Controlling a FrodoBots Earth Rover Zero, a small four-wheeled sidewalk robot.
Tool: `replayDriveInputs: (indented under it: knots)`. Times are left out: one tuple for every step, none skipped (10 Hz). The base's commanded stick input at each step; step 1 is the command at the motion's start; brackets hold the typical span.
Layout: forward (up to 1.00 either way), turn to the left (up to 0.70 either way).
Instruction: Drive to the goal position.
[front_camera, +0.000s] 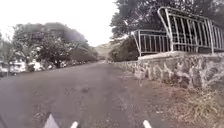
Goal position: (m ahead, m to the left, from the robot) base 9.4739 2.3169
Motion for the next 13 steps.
replayDriveInputs:
  knots:
    - [0.50,0.00]
    - [0.50,0.00]
    - [0.50,0.00]
    - [0.50,0.00]
    - [0.50,0.00]
    - [0.50,0.00]
    - [0.50,0.00]
    - [0.50,0.00]
    - [0.50,0.00]
    - [0.50,-0.18]
    - [0.50,-0.50]
    - [0.50,-0.50]
    - [0.50,-0.50]
